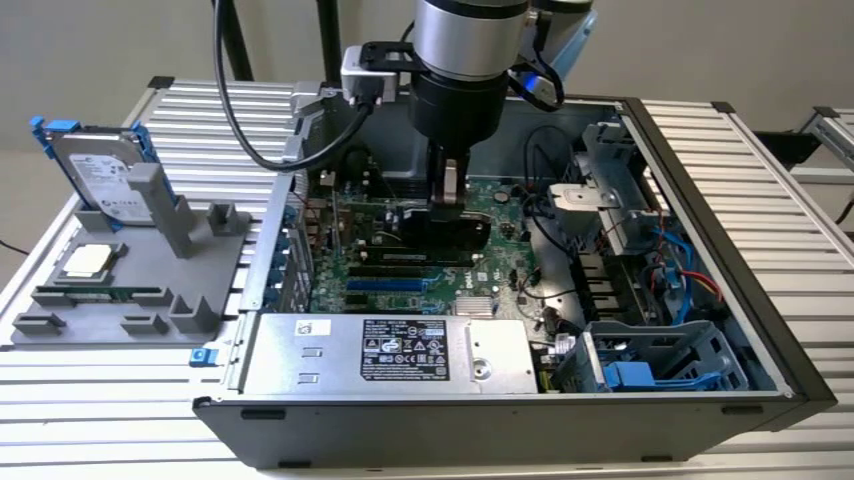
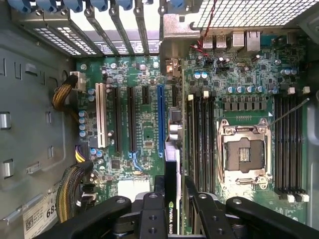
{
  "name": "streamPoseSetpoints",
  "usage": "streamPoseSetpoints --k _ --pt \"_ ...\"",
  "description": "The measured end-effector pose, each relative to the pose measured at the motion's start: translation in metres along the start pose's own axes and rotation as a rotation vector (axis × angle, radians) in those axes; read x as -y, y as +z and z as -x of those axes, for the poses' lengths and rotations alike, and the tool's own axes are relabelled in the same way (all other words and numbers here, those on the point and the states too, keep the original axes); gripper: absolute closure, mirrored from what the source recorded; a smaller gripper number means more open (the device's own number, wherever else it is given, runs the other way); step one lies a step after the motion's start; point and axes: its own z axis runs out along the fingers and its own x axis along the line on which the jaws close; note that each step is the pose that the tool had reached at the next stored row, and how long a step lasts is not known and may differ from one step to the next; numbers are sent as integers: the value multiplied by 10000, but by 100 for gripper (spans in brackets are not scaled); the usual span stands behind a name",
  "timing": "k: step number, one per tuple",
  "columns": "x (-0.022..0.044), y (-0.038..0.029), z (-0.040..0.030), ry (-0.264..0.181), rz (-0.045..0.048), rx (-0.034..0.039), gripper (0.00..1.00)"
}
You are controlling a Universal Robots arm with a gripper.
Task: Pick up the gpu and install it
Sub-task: 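Insert the gpu into the slot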
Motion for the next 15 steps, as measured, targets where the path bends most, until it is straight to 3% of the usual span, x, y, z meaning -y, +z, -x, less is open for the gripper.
streamPoseSetpoints --k 15 --pt "2 23 -22 -1 -1 4 100"
